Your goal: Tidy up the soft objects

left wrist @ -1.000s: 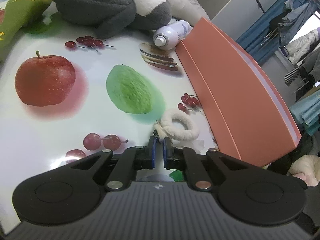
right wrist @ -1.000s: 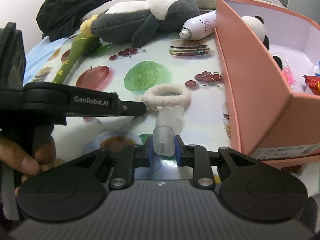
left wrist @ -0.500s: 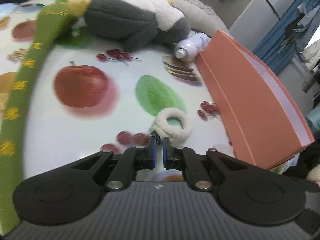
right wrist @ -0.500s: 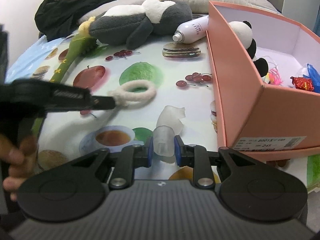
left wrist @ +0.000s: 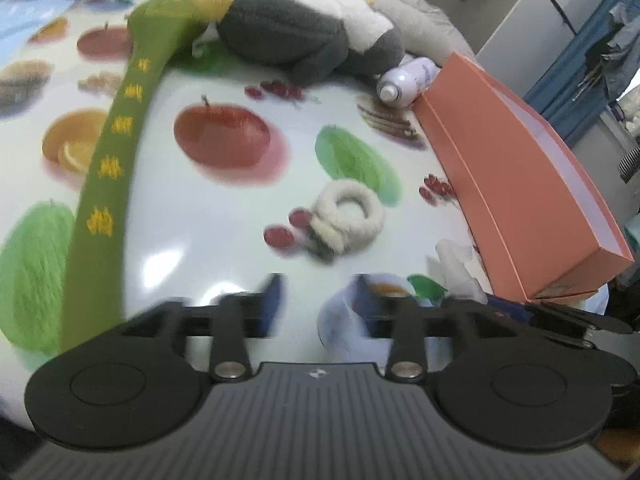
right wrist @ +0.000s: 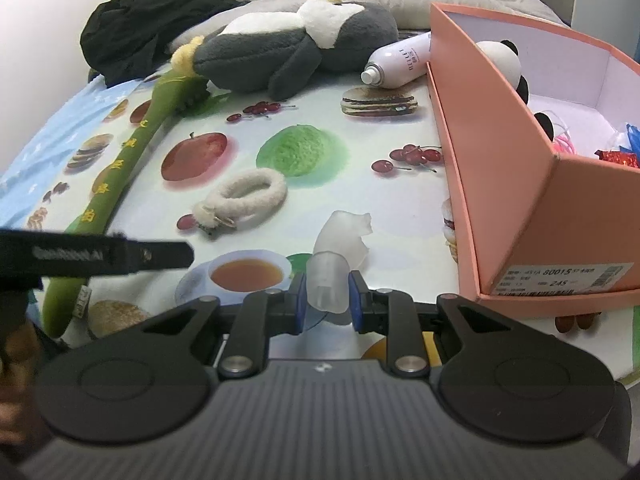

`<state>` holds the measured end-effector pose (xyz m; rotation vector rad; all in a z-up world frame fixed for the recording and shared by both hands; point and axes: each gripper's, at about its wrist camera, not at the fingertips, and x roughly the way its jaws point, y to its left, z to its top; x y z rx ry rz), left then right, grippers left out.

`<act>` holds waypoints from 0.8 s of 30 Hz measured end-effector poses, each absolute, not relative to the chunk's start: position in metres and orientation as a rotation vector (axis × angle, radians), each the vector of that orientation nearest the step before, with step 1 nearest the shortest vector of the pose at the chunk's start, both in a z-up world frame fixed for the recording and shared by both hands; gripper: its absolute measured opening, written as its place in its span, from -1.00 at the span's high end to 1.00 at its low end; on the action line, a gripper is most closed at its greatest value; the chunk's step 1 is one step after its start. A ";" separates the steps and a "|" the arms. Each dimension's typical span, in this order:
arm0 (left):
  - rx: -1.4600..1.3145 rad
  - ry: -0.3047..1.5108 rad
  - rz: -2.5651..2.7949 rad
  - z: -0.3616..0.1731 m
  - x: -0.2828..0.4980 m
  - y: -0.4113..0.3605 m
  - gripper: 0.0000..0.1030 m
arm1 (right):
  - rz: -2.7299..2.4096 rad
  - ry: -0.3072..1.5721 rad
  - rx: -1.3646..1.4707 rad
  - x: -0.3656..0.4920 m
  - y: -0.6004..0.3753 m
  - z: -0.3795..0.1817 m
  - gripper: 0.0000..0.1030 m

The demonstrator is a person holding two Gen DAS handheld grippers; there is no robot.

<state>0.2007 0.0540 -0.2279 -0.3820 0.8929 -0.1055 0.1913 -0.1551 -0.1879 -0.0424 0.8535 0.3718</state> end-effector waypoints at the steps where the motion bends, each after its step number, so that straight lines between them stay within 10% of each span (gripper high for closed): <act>1: -0.355 0.876 -0.113 -0.225 0.202 0.054 -0.08 | 0.371 0.853 -0.041 0.191 -0.156 -0.188 0.51; 20: -0.086 0.882 -0.212 -0.236 0.256 0.022 -0.21 | 0.369 0.858 -0.011 0.200 -0.164 -0.196 0.51; 24: -0.054 0.875 -0.202 -0.238 0.258 0.015 0.17 | 0.373 0.853 -0.016 0.202 -0.163 -0.195 0.51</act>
